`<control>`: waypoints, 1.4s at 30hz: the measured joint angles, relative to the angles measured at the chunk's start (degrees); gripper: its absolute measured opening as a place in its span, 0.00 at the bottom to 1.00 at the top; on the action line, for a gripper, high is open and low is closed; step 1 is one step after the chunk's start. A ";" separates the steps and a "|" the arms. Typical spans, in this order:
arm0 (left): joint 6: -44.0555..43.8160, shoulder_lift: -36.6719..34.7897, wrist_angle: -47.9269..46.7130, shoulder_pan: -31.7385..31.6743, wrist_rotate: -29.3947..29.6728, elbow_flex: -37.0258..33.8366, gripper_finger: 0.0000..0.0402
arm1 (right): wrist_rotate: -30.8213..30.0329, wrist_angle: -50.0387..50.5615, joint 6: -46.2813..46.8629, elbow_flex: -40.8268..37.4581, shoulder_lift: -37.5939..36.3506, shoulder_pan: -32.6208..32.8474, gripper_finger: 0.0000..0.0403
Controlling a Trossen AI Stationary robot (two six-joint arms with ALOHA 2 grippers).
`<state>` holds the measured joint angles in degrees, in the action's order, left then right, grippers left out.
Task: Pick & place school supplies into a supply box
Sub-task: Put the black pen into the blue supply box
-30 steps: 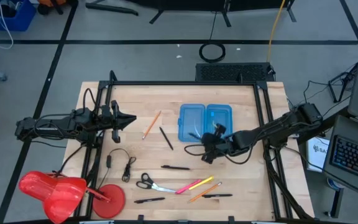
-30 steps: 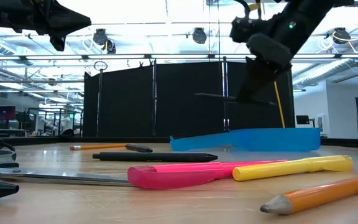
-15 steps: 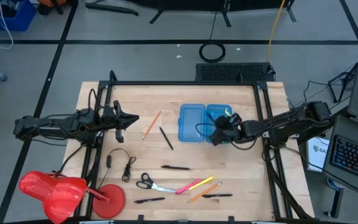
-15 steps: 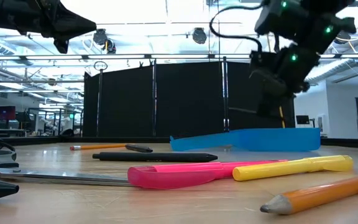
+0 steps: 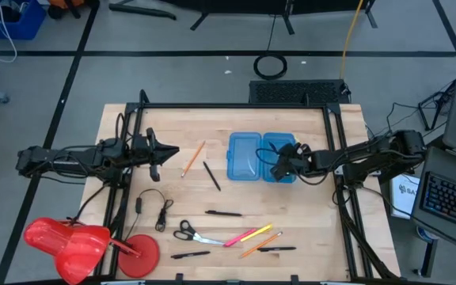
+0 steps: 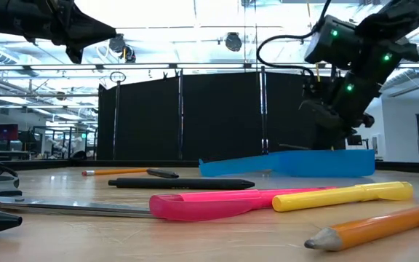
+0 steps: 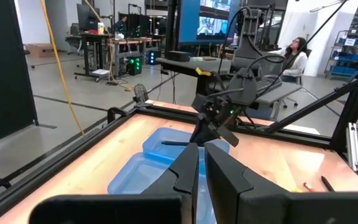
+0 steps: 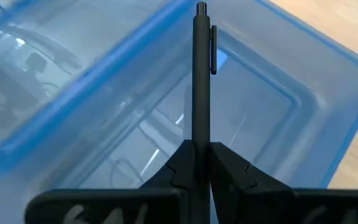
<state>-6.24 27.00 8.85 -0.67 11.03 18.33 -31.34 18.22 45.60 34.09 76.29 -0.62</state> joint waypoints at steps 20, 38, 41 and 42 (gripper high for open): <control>0.28 0.00 -0.03 0.00 0.00 0.00 0.08 | 0.09 -0.46 -1.27 -0.92 0.02 -0.86 0.17; 0.28 0.00 -0.06 0.00 0.02 0.00 0.08 | 2.27 -7.00 -8.06 -0.92 0.02 -0.78 0.19; 0.18 0.00 -0.06 0.00 0.01 -0.01 0.08 | 4.75 -11.13 -11.29 -0.92 0.02 -0.28 0.19; 0.06 0.00 -0.09 0.00 -0.08 0.00 0.08 | 5.01 -12.47 -12.28 -0.92 0.02 0.16 0.19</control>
<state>-6.18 27.00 8.77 -0.67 10.95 18.33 -26.33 5.75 33.32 33.17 76.31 -0.46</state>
